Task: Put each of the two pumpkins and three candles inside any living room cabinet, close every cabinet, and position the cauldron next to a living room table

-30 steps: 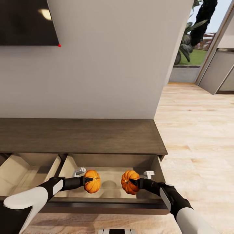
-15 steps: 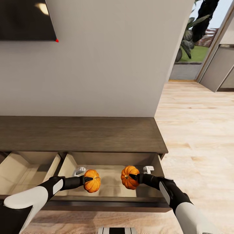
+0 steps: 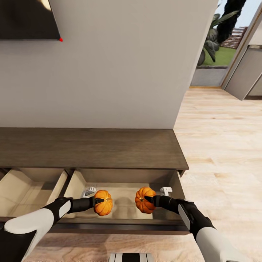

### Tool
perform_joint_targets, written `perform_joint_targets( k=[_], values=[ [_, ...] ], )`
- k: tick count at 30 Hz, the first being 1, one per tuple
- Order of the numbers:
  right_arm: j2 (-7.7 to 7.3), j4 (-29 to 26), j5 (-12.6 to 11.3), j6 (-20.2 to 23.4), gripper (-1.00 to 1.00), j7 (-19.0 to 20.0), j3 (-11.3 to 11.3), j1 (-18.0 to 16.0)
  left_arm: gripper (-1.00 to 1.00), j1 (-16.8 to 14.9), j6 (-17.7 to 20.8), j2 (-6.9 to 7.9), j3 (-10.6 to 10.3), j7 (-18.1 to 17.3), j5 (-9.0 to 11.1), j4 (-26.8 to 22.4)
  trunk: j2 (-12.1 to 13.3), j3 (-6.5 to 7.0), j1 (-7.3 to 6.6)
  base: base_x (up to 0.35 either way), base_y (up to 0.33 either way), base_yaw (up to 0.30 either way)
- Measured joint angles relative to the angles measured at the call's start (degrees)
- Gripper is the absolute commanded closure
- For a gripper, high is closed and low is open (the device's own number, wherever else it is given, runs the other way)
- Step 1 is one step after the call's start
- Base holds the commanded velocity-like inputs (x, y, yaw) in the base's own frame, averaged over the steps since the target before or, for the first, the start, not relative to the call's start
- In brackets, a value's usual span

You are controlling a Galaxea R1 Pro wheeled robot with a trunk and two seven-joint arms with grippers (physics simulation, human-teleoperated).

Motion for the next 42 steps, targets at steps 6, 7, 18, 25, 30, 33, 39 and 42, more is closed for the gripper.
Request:
perform_joint_targets(
  k=[6, 7, 18, 25, 30, 33, 39, 42],
  values=[
    [0.0, 0.01, -0.06, -0.07, 1.0, 0.01, 0.0, 0.02, 1.0, 0.0, -0.03, 0.0, 0.01, 0.0, 0.0, -0.01, 0.0, -0.54, 0.0, 0.0, 0.0, 0.0],
    [0.0, 0.0, -0.07, -0.08, 1.0, 0.01, 0.0, 0.02, 1.0, 0.0, -0.05, 0.0, 0.01, -0.02, 0.0, 0.0, 0.0, -0.63, 0.0, 0.0, 0.0, 0.0],
    [0.07, 0.0, -0.13, -0.08, 1.0, 0.1, 0.08, 0.02, 1.0, 0.0, -0.5, 0.47, -0.05, -0.75, 0.0, -0.05, 0.0, -1.63, 0.0, 0.047, 0.0, 0.0],
    [0.09, -0.01, -0.16, -0.09, 1.0, 0.18, 0.09, 0.04, 1.0, 0.0, -0.42, 0.53, 0.1, -0.79, 0.09, -0.09, 0.0, -2.27, 0.0, 0.029, 0.0, 0.0],
    [0.09, -0.01, -0.08, -0.09, 1.0, 0.17, 0.09, 0.04, 1.0, 0.0, -0.47, 0.53, 0.09, -0.79, 0.09, -0.09, 0.0, -2.72, 0.0, 0.002, 0.0, 0.0],
    [0.09, 0.0, -0.04, -0.09, 1.0, 0.14, 0.1, 0.03, 1.0, 0.0, -0.55, 0.55, -0.13, -0.73, 0.0, -0.09, 0.0, -2.99, 0.0, 0.131, 0.0, 0.0],
    [0.09, -0.01, -0.05, -0.09, 1.0, 0.15, 0.09, 0.04, 1.0, 0.0, -0.52, 0.49, 0.08, -0.79, 0.08, -0.09, 0.0, -3.54, 0.0, 0.107, 0.0, 0.0],
    [0.14, -0.01, -0.07, -0.09, 1.0, 0.11, 0.09, 0.04, 1.0, 0.0, -0.51, 0.45, 0.12, -0.79, 0.1, -0.09, 0.0, -3.81, 0.0, 0.008, 0.0, 0.0]
  ],
)
